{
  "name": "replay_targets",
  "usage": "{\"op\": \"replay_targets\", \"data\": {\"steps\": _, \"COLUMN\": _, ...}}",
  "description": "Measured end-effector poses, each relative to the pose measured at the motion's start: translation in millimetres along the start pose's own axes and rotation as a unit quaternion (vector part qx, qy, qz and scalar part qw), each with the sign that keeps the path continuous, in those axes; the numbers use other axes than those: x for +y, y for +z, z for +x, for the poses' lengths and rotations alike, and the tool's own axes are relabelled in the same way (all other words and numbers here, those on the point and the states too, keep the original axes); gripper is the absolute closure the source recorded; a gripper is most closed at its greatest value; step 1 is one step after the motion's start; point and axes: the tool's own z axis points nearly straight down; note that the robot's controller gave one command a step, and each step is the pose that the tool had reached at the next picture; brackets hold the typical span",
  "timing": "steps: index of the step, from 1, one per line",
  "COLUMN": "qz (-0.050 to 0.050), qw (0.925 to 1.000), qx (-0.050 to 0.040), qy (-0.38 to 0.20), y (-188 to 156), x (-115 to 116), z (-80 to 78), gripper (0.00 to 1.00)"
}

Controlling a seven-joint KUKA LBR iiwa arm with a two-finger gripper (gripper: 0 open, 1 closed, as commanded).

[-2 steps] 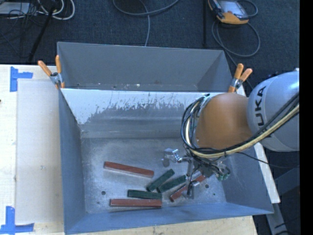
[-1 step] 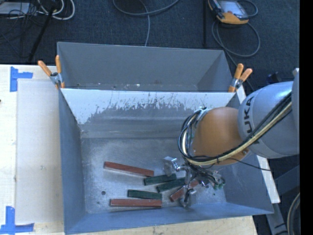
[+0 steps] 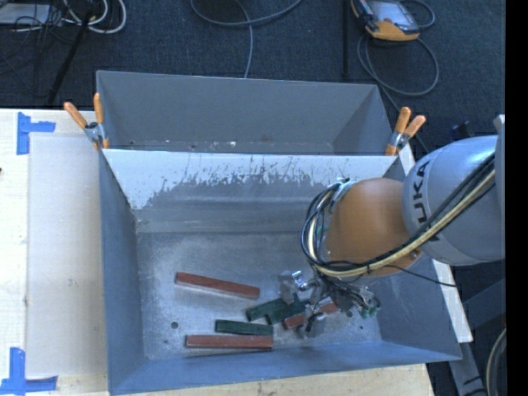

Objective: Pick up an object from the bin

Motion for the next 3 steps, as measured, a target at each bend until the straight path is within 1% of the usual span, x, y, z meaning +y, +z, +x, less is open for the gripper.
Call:
{"op": "replay_targets", "data": {"steps": 1, "qz": 0.001, "qw": 0.9880, "qx": -0.0005, "qy": -0.155, "y": -117.5, "x": -10.9, "z": 9.8, "gripper": 1.00}}
{"op": "replay_targets", "data": {"steps": 2, "qz": -0.001, "qw": 0.9883, "qx": 0.0011, "qy": -0.153, "y": -115.7, "x": -10.8, "z": 10.8, "gripper": 0.00}}
{"op": "replay_targets", "data": {"steps": 3, "qz": -0.003, "qw": 0.9666, "qx": 0.0023, "qy": -0.256, "y": -15.8, "x": -2.3, "z": -47.4, "gripper": 0.00}}
